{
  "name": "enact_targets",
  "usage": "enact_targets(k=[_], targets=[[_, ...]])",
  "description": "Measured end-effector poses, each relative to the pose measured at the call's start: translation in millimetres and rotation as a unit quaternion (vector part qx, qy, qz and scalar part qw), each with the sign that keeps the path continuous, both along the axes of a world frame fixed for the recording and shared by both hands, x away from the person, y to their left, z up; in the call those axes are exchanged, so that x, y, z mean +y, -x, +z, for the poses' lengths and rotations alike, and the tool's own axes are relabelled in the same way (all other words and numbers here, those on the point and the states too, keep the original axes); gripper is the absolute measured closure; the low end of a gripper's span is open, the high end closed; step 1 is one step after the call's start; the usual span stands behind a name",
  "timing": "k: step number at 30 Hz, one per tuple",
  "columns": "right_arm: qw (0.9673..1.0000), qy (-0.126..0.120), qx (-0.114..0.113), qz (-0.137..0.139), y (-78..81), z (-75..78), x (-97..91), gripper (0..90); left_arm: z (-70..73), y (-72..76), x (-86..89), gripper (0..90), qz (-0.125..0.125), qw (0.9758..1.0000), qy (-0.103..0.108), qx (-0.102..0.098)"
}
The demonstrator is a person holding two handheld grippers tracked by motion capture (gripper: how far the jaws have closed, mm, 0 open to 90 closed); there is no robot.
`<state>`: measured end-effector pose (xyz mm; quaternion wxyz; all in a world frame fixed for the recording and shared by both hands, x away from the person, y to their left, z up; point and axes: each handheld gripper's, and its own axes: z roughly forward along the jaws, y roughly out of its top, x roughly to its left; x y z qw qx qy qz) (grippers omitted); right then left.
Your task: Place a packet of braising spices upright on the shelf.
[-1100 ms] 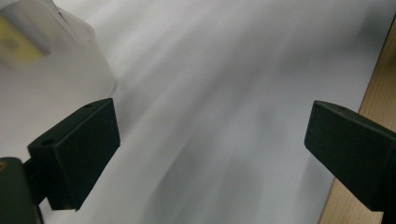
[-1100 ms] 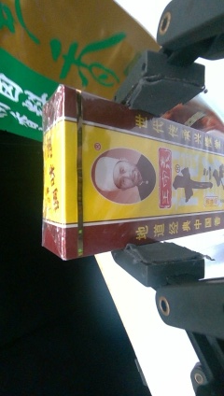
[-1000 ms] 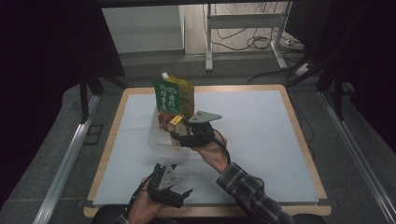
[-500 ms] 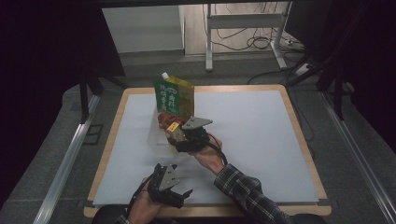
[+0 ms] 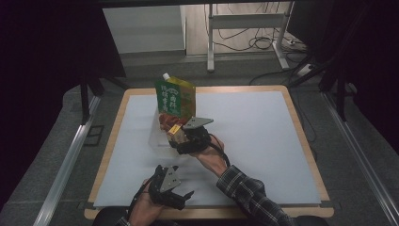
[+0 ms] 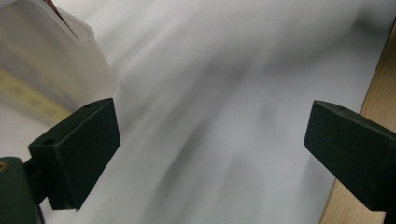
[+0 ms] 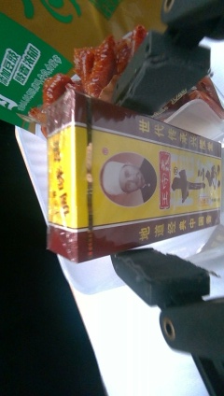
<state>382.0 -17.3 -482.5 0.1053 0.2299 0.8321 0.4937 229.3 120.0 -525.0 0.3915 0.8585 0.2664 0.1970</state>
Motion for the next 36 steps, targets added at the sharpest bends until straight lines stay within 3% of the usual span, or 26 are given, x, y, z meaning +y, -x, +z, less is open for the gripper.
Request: enact_targets(k=[9, 25, 36], targets=[[0.9997, 0.018, 0.004, 0.016, 2.8, 13.1, -11.5, 10.4, -0.3, 0.0, -0.5, 3.5, 0.001, 1.0, -0.001, 0.0], [0.9991, 0.038, 0.008, 0.018, 7.9, 22.6, -35.0, 7.3, -0.9, -0.5, -1.1, 3.5, 0.001, 1.0, -0.004, -0.002], [0.9971, 0.073, 0.01, 0.017, 20.3, 19.9, -60.7, 3.7, -1.1, -0.9, -1.2, 3.4, 0.001, 1.0, -0.007, -0.003]])
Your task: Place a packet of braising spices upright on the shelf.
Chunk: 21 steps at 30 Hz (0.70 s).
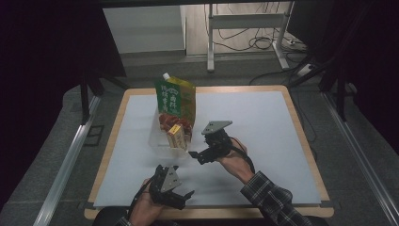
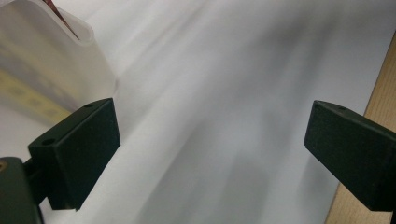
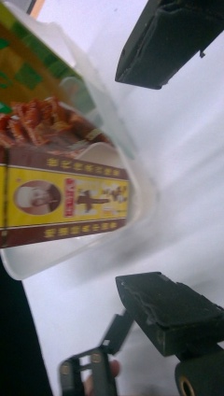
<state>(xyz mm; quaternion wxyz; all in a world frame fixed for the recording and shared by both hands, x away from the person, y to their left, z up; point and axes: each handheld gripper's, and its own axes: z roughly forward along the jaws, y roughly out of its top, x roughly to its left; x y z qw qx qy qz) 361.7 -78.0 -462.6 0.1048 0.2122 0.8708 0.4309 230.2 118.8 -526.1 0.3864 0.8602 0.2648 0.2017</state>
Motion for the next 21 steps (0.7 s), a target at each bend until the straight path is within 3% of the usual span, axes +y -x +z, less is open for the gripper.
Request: enact_targets(k=[21], targets=[[0.9997, 0.008, 0.006, -0.024, 18.2, 1.8, -56.1, 3.8, -0.7, -0.1, -0.4, 3.4, 0.002, 1.0, -0.001, -0.001]])
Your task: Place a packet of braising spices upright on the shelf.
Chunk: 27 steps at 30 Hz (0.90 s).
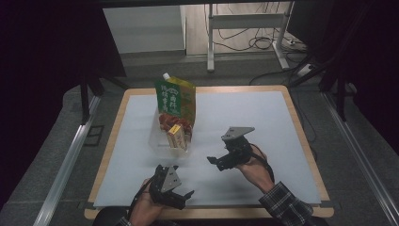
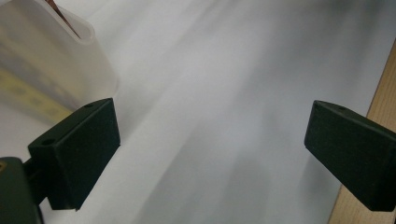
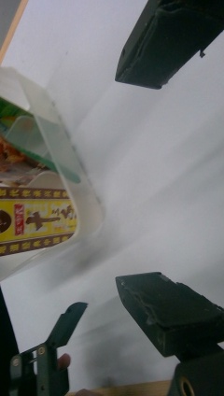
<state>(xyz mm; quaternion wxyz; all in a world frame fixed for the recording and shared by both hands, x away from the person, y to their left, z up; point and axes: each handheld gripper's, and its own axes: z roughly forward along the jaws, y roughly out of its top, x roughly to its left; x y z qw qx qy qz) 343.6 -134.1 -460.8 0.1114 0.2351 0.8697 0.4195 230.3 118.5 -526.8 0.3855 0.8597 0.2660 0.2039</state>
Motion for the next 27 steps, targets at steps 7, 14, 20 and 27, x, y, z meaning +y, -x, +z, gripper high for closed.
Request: enact_targets(k=[7, 14, 20, 27], targets=[[0.9999, 0.0, -0.004, -0.012, 6.7, -1.8, -23.4, 1.7, -0.4, -0.2, -0.3, 3.4, 0.002, 1.0, -0.002, 0.0], [0.9995, 0.007, -0.012, -0.027, 12.6, -4.7, -45.0, 0.3, -0.4, -0.5, -0.6, 3.4, 0.002, 1.0, -0.001, 0.006], [0.999, 0.003, -0.012, -0.042, 18.1, -6.8, -61.1, 0.0, 0.2, -0.6, -0.4, 3.4, 0.003, 0.9999, 0.0, 0.01], [0.9979, 0.0, -0.012, -0.064, 26.5, -11.5, -82.1, 0.0, 0.7, -0.9, -0.4, 3.4, 0.005, 0.9998, 0.004, 0.016]])
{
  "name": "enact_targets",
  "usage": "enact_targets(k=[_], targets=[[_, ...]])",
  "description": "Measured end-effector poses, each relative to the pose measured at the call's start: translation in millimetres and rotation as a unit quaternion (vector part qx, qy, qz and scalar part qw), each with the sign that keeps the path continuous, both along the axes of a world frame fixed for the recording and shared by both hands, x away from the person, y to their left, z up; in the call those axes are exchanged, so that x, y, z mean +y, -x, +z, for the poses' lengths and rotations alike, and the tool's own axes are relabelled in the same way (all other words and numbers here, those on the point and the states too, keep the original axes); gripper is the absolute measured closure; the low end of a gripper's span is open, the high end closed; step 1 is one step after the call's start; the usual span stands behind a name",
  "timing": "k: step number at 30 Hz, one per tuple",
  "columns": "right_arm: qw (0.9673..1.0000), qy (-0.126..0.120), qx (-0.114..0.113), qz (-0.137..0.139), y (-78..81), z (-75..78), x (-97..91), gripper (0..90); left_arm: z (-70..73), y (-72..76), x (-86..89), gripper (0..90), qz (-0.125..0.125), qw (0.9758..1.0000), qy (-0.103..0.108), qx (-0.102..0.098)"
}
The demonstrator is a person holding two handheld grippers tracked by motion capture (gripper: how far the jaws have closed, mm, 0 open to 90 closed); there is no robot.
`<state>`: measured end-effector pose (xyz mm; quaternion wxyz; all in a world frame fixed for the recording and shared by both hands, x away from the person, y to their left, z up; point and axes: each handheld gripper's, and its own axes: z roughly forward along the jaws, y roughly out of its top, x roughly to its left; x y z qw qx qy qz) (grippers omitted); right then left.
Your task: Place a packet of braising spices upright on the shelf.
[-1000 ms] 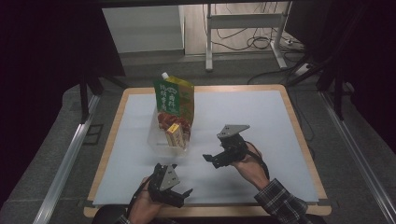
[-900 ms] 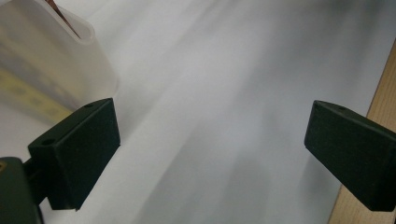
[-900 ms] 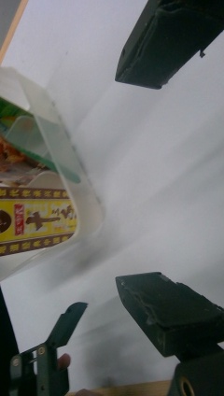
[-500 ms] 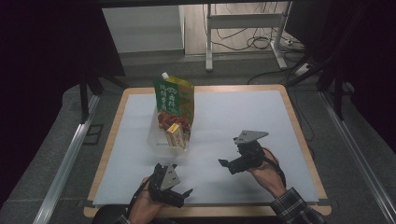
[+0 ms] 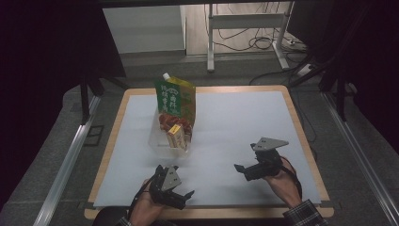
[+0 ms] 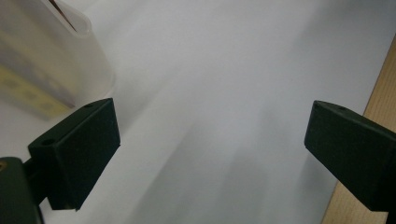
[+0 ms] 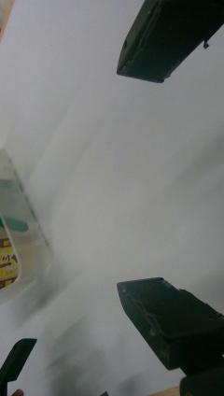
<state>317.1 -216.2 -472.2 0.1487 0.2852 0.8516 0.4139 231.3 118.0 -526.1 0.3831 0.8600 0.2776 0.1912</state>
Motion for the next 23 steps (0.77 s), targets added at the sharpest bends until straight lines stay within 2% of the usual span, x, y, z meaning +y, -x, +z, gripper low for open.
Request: enact_targets(k=[5, 11, 15, 21, 23], targets=[[0.9999, -0.002, 0.001, -0.015, 4.3, -4.6, -15.6, 0.0, -0.4, -0.5, 0.1, 3.4, 0.0, 1.0, 0.001, 0.004], [0.9997, 0.01, 0.001, -0.023, 9.1, -12.5, -31.7, 0.0, -1.6, -0.8, -0.2, 3.3, 0.0, 1.0, 0.0, 0.005], [0.9995, 0.01, 0.008, -0.03, 12.2, -19.5, -40.7, 0.0, -2.6, -0.8, -0.4, 3.3, 0.0, 1.0, -0.003, 0.004], [0.998, 0.036, 0.025, -0.045, 9.9, -31.3, -48.6, 0.1, -3.0, -1.5, -0.1, 3.2, 0.001, 1.0, -0.003, 0.005], [0.9979, 0.034, 0.031, -0.046, 9.1, -33.8, -47.7, 0.1, -3.0, -2.2, -0.1, 3.1, 0.003, 1.0, -0.003, 0.004]])
